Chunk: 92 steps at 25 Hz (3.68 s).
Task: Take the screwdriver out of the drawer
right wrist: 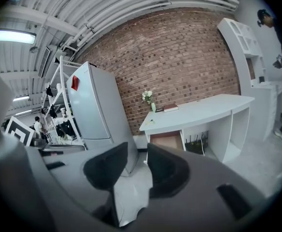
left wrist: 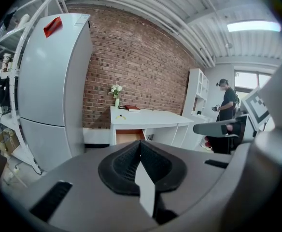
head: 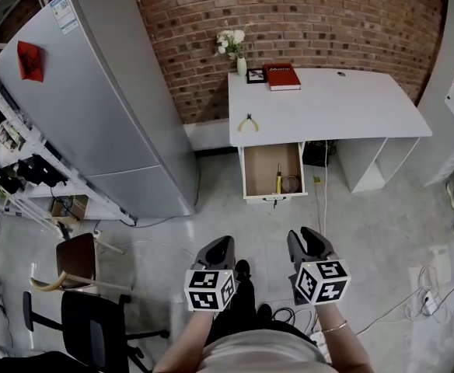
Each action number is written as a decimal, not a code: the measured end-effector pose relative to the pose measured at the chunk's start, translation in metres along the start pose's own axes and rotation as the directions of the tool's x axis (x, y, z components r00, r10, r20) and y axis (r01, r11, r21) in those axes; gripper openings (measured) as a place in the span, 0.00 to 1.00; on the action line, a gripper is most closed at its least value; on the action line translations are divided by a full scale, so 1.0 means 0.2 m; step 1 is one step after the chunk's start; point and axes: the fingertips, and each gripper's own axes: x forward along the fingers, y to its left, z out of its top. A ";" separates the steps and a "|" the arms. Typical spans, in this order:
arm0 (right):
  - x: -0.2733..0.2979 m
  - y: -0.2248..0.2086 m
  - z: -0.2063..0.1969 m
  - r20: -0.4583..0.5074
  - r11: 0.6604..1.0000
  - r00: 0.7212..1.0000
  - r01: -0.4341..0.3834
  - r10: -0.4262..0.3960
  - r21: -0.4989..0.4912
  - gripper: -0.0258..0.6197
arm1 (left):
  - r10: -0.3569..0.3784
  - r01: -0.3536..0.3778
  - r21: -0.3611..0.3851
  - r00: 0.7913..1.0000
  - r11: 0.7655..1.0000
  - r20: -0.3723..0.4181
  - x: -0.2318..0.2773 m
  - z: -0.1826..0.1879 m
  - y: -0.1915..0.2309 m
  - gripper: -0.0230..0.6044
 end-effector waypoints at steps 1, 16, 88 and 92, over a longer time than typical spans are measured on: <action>0.03 -0.01 0.01 -0.001 1.000 1.000 0.008 -0.008 -0.005 0.21 | -0.003 0.003 -0.003 1.000 1.000 -0.004 0.03 0.01 0.02 0.02; 0.76 -0.17 0.26 -0.048 0.995 0.996 0.083 -0.081 0.051 0.22 | -0.070 0.069 -0.032 0.997 0.997 -0.039 0.74 0.29 0.41 0.02; 2.38 -1.18 -0.68 -0.527 0.968 0.818 0.250 -0.231 -0.036 0.22 | -0.102 0.080 -0.097 0.964 0.992 -0.247 1.97 -0.28 0.68 0.02; 2.42 -1.21 -0.74 -0.553 0.963 0.796 0.267 -0.246 -0.044 0.22 | -0.094 0.068 -0.109 0.964 0.992 -0.250 1.96 -0.30 0.70 0.02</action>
